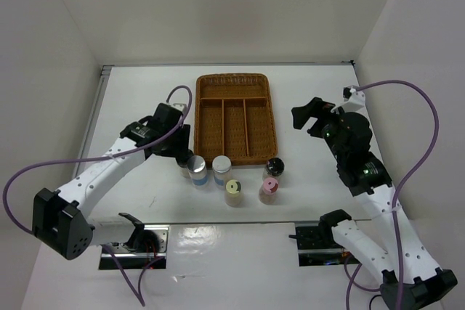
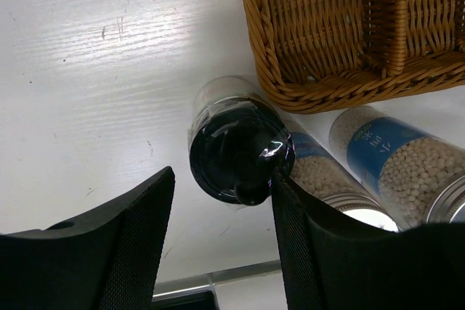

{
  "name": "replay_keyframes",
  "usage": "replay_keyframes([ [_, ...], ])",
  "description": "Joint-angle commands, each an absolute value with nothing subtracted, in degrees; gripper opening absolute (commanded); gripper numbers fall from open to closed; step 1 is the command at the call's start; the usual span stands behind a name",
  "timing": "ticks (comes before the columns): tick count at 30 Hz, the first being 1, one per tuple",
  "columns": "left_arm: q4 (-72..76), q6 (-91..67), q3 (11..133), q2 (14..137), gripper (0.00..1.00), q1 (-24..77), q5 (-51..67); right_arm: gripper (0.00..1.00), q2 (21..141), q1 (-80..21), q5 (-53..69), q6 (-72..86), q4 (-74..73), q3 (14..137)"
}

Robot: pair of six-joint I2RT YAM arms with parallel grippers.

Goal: Organize the condiment bottles

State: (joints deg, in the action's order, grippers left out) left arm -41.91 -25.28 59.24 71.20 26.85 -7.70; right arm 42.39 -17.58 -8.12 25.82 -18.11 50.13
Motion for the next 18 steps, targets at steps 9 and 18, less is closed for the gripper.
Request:
replay_keyframes([
  [9,-41.1,-25.7,60.3,72.9,0.49,27.9,-9.2,0.99,43.8,-17.3,-7.2,25.8,-17.8,49.9],
  [18,-41.1,-25.7,60.3,73.5,0.32,28.4,-9.8,0.99,43.8,-17.3,-7.7,25.8,-17.8,49.4],
])
